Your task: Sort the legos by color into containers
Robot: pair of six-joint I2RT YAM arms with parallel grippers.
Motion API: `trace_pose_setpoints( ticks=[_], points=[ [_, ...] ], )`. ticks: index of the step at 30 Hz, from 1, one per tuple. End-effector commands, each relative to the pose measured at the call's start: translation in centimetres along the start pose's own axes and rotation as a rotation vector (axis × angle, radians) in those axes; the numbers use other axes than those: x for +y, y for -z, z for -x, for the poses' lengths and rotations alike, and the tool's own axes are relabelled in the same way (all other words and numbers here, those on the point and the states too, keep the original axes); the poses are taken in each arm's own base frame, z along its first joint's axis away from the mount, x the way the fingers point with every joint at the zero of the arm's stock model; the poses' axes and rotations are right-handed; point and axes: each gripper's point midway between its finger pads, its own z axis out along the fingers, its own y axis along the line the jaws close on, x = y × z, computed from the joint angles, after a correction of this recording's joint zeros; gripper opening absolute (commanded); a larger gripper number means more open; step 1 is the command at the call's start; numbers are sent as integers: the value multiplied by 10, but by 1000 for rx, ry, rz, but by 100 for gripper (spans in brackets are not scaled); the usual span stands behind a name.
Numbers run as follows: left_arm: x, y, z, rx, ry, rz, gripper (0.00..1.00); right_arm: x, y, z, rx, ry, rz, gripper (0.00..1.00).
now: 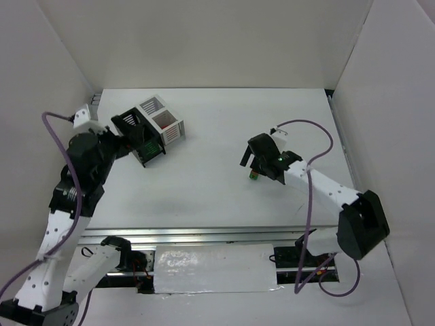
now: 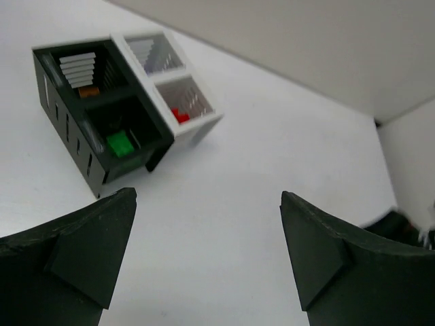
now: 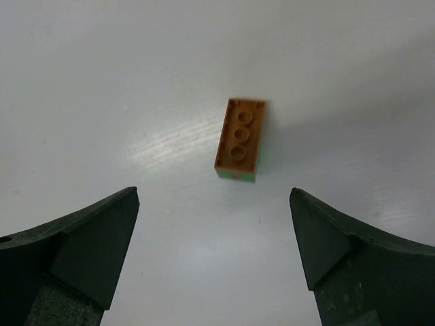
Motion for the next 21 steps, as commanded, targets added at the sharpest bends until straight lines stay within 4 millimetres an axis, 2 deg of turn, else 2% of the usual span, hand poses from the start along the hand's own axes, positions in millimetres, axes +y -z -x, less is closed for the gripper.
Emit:
trace_pose_setpoints(
  ticks=[1, 2, 3, 4, 5, 7, 9, 15, 21],
  points=[
    [4, 11, -65, 203, -91, -110, 100, -8, -16, 37, -89, 7, -128, 99],
    [9, 13, -77, 235, -108, -113, 100, -13, -29, 35, -66, 13, -153, 96],
    [11, 17, -81, 241, -124, -118, 99, -10, -34, 32, -41, 19, -140, 94],
    [16, 18, -90, 263, -154, -121, 99, -4, -37, 36, -39, 23, -125, 90],
    [23, 17, -103, 294, -165, -109, 100, -8, -48, 32, -11, 28, -146, 89],
    [29, 17, -116, 332, -174, -105, 100, -5, -55, 32, 15, 34, -150, 86],
    [24, 18, -123, 358, -165, -139, 100, -7, -66, 24, 55, 47, -161, 83],
    [18, 22, -124, 355, -154, -178, 100, -4, -83, -2, 131, 65, -131, 80],
    [20, 24, -126, 353, -155, -176, 100, -14, -90, -19, 158, 72, -149, 61]
  ],
)
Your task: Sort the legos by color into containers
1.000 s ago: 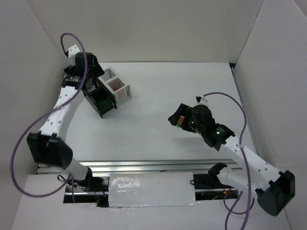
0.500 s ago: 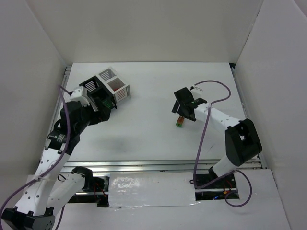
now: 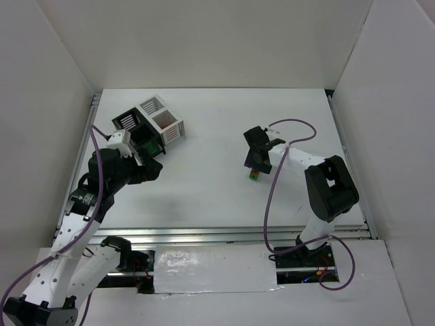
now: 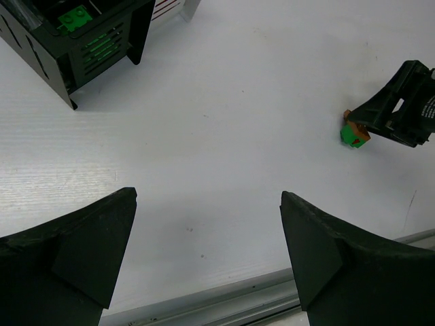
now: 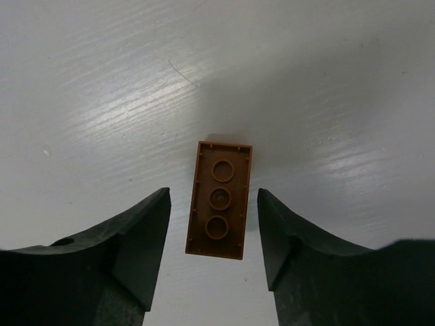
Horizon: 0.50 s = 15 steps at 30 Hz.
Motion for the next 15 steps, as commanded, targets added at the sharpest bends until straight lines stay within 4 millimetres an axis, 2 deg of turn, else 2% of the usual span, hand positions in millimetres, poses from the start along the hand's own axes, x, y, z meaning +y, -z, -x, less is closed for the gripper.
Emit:
trace_pose_setpoints(
  ticks=[1, 3, 7, 9, 10, 11, 13, 14, 15],
  points=[
    [-9, 2, 9, -37, -20, -44, 100, 1, -5, -2, -12, -4, 16, 59],
    [-10, 2, 9, -37, -21, -44, 99, -1, -7, -6, 2, -1, 17, 53],
    [-9, 3, 9, -37, -24, -39, 100, -1, -7, -9, 14, -2, 30, 47],
    [-8, 3, 10, -39, -24, -38, 99, 0, -4, -9, 9, -2, 40, 25],
    [-8, 3, 9, -38, -22, -36, 100, 0, -3, -8, 8, -6, 42, 11],
    [-8, 3, 9, -39, -22, -38, 100, 2, 5, -5, -1, -17, 63, 0],
    [-13, 1, 9, -35, -24, -63, 99, 8, 17, -8, -3, -16, 128, 0],
    [-16, 0, 6, -27, -24, -85, 100, 26, 41, 2, -33, -26, 255, 0],
    [-28, -1, 6, -19, -28, -158, 100, 34, 54, 2, -36, -27, 331, 0]
  ],
)
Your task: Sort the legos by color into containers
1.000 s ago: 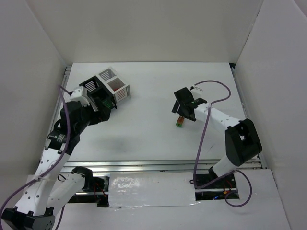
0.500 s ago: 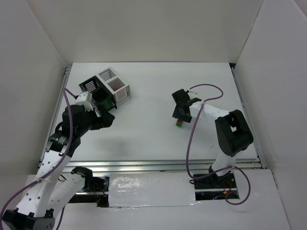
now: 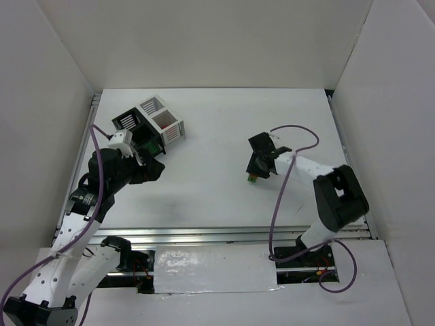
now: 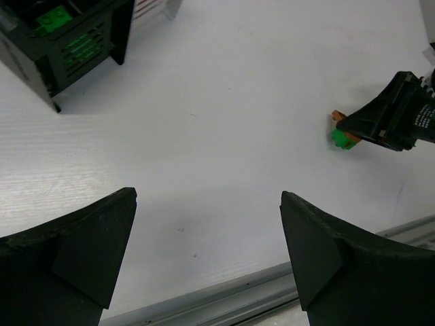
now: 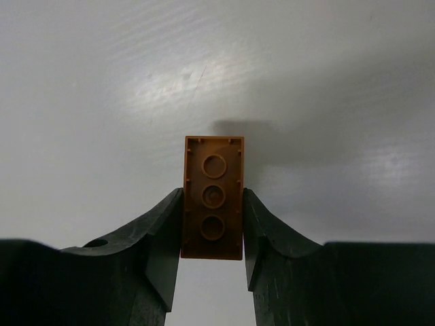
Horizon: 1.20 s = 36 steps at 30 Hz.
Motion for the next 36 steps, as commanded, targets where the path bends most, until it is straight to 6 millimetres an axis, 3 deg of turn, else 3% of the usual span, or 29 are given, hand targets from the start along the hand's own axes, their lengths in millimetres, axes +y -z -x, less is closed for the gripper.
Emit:
trace_pose_setpoints(
  ticks=[1, 2, 3, 4, 5, 6, 7, 8, 11, 13, 14, 16, 22, 27, 36],
  points=[
    [-32, -4, 4, -6, -23, -183, 100, 39, 53, 8, -57, -9, 312, 0],
    [-41, -7, -4, 25, -6, -245, 100, 68, 96, 19, -111, -4, 541, 0],
    [-59, -9, 1, 4, -12, -347, 100, 75, 114, 16, -125, 3, 637, 0],
    [-84, -4, -10, 68, -5, -519, 100, 74, 123, 2, -118, 19, 716, 0],
    [-96, -4, -30, 134, 70, -615, 99, 87, 166, 17, -232, 35, 881, 0],
    [-112, 2, -34, 146, 83, -725, 99, 91, 187, 9, -229, 63, 988, 0],
    [-137, 16, -20, 67, 36, -896, 99, 87, 192, -3, -237, 78, 1043, 0],
    [-153, 24, -36, 124, 81, -968, 99, 90, 230, 4, -339, 99, 1166, 0],
    [-195, 38, -39, 118, 23, -1083, 100, 82, 274, -8, -424, 139, 1354, 0],
    [-214, 39, -45, 144, -11, -1119, 99, 78, 293, -17, -439, 141, 1447, 0],
    [-231, 49, -45, 145, -35, -1166, 100, 74, 309, -19, -472, 148, 1495, 0],
    [-243, 55, -48, 148, -59, -1197, 99, 67, 329, -23, -511, 150, 1565, 0],
    [-256, 67, -40, 79, -67, -1259, 100, 58, 353, -32, -525, 177, 1647, 0],
    [-265, 63, -41, 71, -69, -1254, 98, 53, 368, -37, -519, 133, 1739, 0],
    [-290, 79, -30, -26, -85, -1336, 95, 55, 371, -37, -525, 100, 1759, 0]
  ],
)
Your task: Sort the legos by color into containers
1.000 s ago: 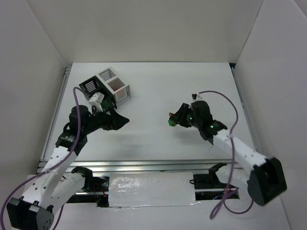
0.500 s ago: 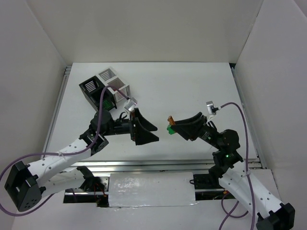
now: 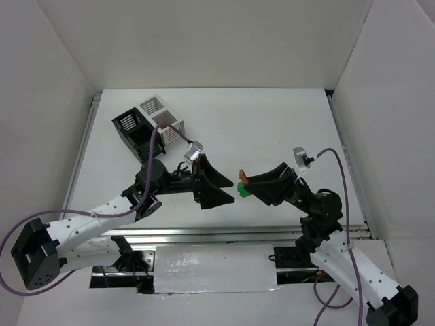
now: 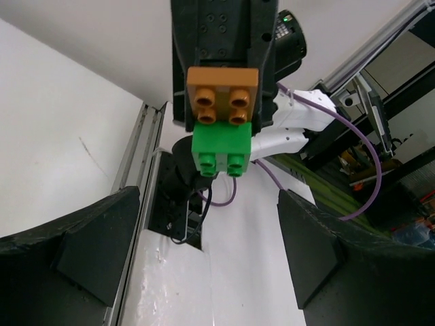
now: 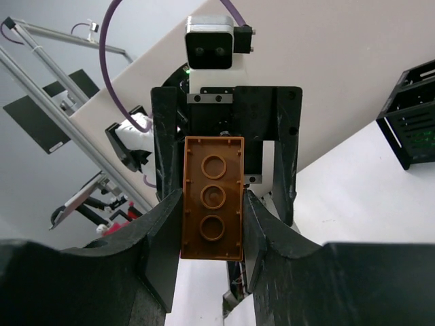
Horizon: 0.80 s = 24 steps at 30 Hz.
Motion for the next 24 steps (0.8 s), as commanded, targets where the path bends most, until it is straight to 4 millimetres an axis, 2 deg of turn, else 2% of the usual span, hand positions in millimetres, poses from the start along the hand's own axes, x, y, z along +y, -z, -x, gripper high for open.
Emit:
trace_pose_setpoints(
  ticks=[1, 3, 12, 13, 15, 18, 19, 21, 24],
  points=[
    [-32, -9, 38, -120, -132, -96, 94, 16, -3, 8, -36, 24, 59, 0],
    [-32, -11, 41, -129, -135, -96, 93, 15, -6, 7, -31, 30, 52, 0],
    [-28, -23, 34, -101, -104, -118, 71, 14, -13, 2, -24, 38, 29, 0],
    [-26, -24, 33, -98, -100, -115, 62, 14, -14, 3, -27, 39, 27, 0],
    [-24, -26, 30, -89, -92, -116, 54, 14, -16, 4, -23, 45, 25, 0],
    [-23, -28, 27, -76, -85, -120, 34, 13, -17, 5, -32, 46, 17, 0],
    [-22, -28, 27, -72, -84, -119, 18, 13, -17, 5, -32, 48, 14, 0],
    [-18, -29, 25, -56, -83, -97, 0, 6, -16, 7, -42, 60, -22, 0],
    [-14, -25, 29, -63, -118, -43, 0, -3, -11, 13, -83, 95, -86, 0]
  ],
)
